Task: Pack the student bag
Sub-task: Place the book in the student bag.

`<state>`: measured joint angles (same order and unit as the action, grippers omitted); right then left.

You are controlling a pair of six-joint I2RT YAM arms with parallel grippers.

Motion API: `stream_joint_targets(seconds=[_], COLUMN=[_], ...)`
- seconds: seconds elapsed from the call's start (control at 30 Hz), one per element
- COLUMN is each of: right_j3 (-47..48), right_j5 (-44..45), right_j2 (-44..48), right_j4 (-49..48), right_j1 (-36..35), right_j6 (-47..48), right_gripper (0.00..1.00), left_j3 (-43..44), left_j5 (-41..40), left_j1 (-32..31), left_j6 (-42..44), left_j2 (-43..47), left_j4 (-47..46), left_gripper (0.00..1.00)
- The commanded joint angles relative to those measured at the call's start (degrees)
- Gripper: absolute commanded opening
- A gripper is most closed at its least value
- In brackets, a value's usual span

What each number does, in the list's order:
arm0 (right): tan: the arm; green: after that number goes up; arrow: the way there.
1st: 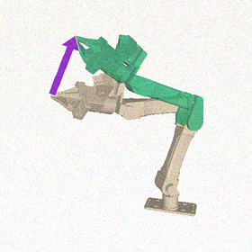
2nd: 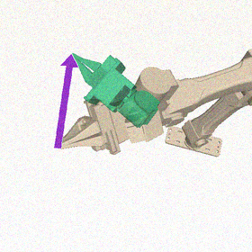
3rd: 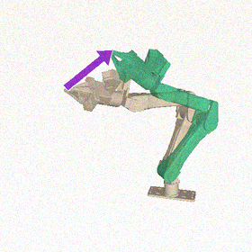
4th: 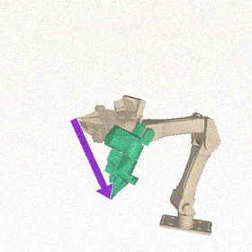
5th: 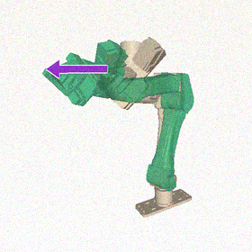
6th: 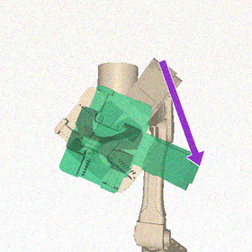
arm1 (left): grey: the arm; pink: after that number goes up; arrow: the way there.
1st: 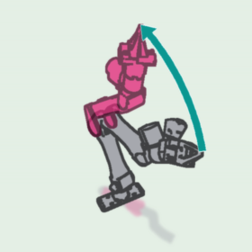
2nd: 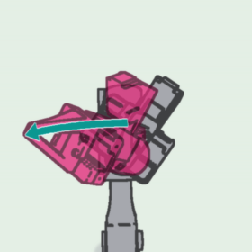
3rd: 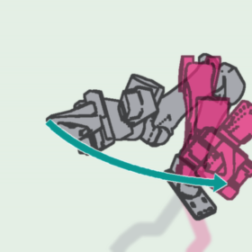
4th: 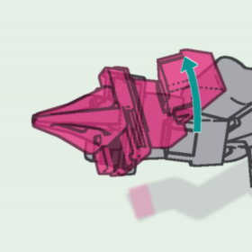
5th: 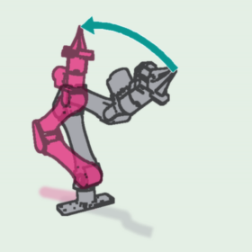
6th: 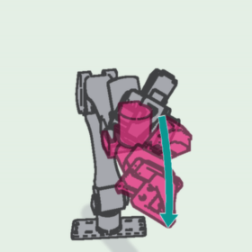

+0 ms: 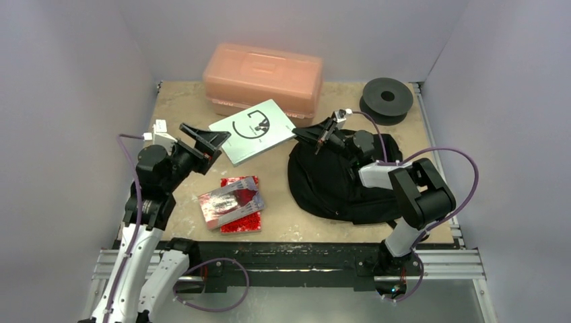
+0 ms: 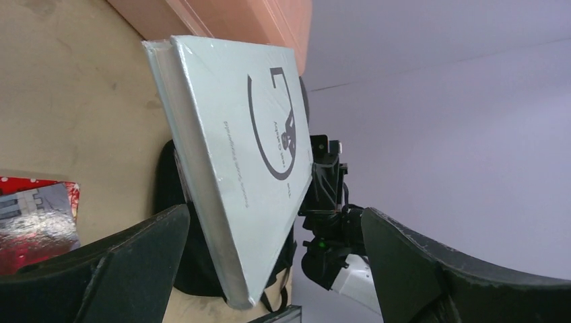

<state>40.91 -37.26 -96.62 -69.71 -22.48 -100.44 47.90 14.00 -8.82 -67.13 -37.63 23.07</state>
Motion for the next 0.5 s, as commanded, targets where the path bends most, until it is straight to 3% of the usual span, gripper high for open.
stream_joint_targets(seconds=[0.0,0.13,0.2,0.33,0.47], right_j3=[-0.5,-1.9,-2.3,-3.4,-4.0], right_j5=[0.4,0.8,0.8,-0.3,-4.5], right_j2=[1.3,0.8,0.9,1.3,2.2], right_j4=[-18.7,-22.1,-22.1,-21.1,-13.7], right_j1=[0.0,0.0,0.0,-0.1,-0.2], right_j6=[-9.5,-12.2,-12.0,-9.1,-0.2], right_gripper=[0.00,0.00,0.00,0.00,0.03], left_j3=[-3.7,-5.2,-6.2,-8.7,-9.3], left_j5=[5.1,7.3,7.8,9.1,11.6], left_j1=[-0.4,-0.3,-0.3,-0.4,-0.3], left_j6=[-7.3,-9.8,-10.6,-12.1,-8.4], left_j2=[-2.9,-5.9,-6.7,-7.6,-8.9], left_j4=[-13.9,-20.0,-23.4,-30.7,-31.7], left_gripper=[1.00,0.95,0.88,0.62,0.23])
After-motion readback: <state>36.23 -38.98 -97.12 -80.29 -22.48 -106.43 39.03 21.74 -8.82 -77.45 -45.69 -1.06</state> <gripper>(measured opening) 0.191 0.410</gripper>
